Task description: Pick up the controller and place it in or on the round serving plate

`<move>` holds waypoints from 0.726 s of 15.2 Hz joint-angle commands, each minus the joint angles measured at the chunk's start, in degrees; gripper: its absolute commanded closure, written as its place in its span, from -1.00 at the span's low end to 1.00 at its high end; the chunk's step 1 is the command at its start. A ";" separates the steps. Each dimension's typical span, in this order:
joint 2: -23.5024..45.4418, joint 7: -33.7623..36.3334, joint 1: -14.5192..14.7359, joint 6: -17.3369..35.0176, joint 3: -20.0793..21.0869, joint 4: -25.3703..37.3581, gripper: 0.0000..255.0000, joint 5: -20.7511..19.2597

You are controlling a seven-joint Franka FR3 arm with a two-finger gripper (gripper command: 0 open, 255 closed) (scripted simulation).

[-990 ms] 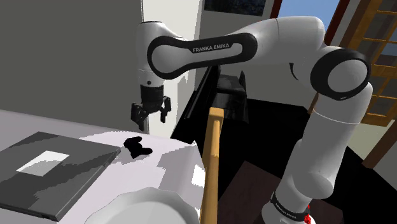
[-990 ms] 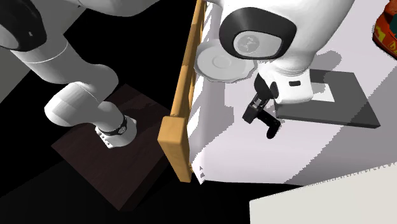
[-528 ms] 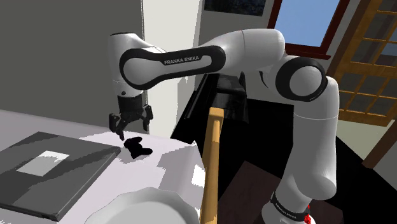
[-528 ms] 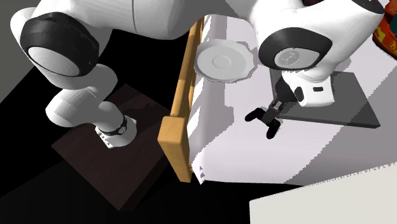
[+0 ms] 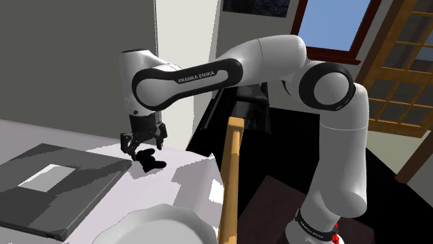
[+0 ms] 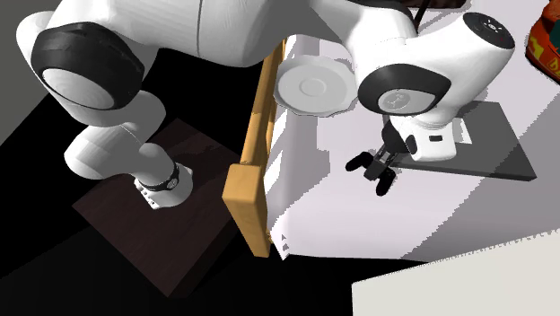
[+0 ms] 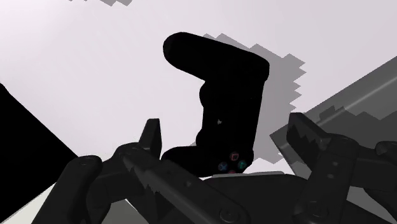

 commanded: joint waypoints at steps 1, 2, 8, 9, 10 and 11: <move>-0.01 -0.04 -0.04 0.21 -0.02 -0.19 -1.00 0.00; -0.01 -0.04 -0.04 0.20 -0.02 -0.19 -1.00 0.00; -0.01 -0.04 -0.04 0.20 -0.02 -0.19 1.00 0.00; 0.04 -0.03 -0.02 0.15 -0.02 -0.09 1.00 -0.02; 0.11 -0.11 -0.06 0.13 -0.05 0.00 1.00 -0.03; 0.35 -0.11 -0.03 0.03 -0.08 0.33 1.00 -0.11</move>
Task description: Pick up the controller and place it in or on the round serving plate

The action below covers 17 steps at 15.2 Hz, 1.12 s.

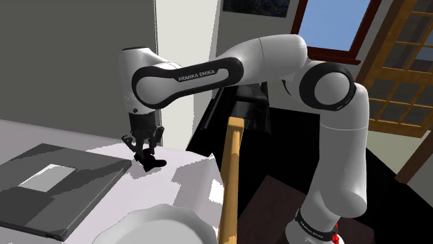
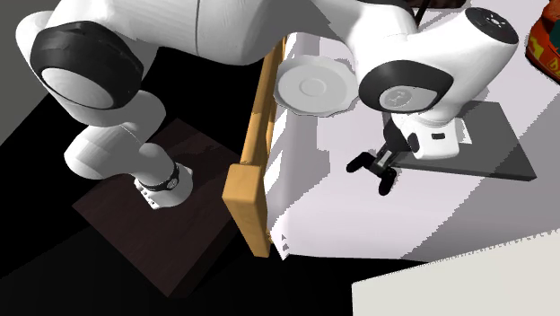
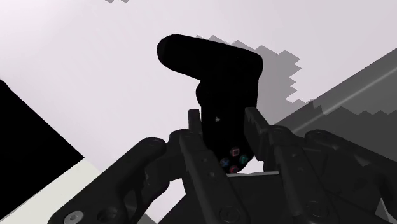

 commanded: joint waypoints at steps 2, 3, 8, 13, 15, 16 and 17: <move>0.72 0.08 0.08 -0.07 -0.09 0.21 1.00 -0.18; 0.84 0.09 0.11 -0.05 -0.10 0.30 1.00 -0.22; -0.27 -0.06 0.02 -2.61 0.06 1.82 1.00 0.21; -0.39 -0.07 0.09 -4.12 0.11 3.27 -1.00 0.26; -1.35 -13.04 -8.44 4.61 1.35 -2.36 -1.00 16.23; -1.24 -14.20 -9.22 5.12 1.61 -2.69 -1.00 17.59; -1.07 -14.20 -9.08 5.83 1.63 -3.20 -1.00 17.56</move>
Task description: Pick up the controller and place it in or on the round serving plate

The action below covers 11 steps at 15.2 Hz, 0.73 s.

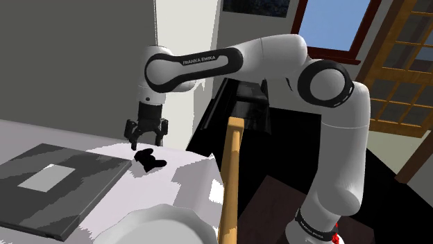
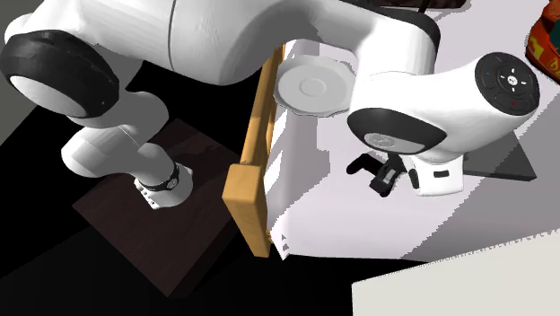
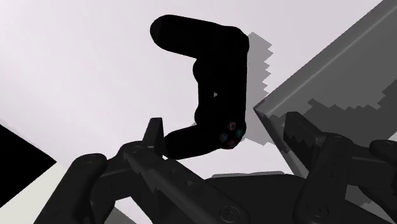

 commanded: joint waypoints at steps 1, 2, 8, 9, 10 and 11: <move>0.07 -1.96 -0.90 2.23 0.31 -1.61 -1.00 2.43; 0.27 -1.95 -0.77 2.93 0.35 -2.10 -1.00 2.40; 1.32 -1.86 -0.15 6.08 0.49 -4.11 -1.00 2.21; 1.32 -1.86 -0.15 6.08 0.49 -4.11 -1.00 2.21; 1.32 -1.86 -0.15 6.08 0.49 -4.11 -1.00 2.21; 1.32 -1.86 -0.15 6.08 0.49 -4.11 -1.00 2.21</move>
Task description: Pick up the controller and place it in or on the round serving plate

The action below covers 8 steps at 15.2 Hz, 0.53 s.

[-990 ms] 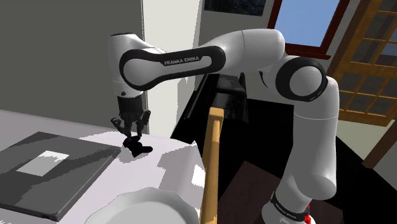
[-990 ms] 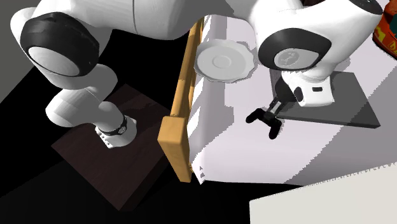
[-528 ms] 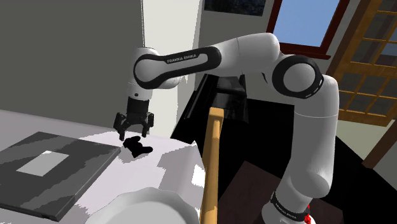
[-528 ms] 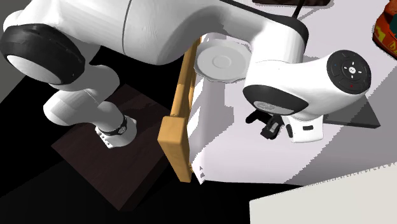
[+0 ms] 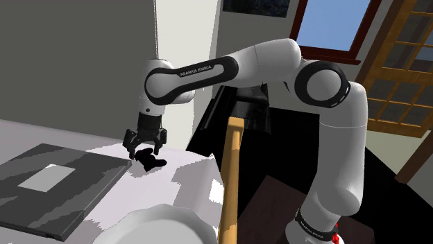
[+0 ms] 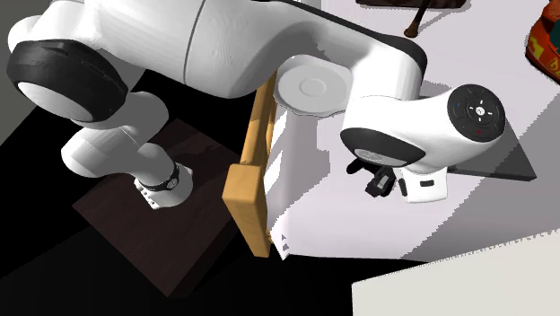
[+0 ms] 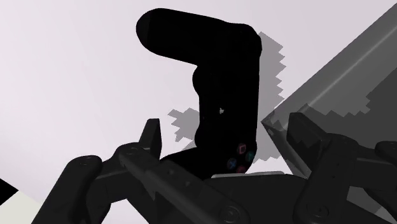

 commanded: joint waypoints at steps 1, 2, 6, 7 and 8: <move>0.02 0.00 0.01 0.02 0.00 0.01 -1.00 -0.01; 0.02 0.00 0.01 0.02 0.00 0.01 -1.00 -0.01; 0.01 0.01 0.01 0.01 0.00 0.01 1.00 0.00; -0.05 -0.02 -0.01 0.06 0.00 -0.11 1.00 0.03; -0.05 -0.02 -0.01 0.04 0.00 -0.09 1.00 0.03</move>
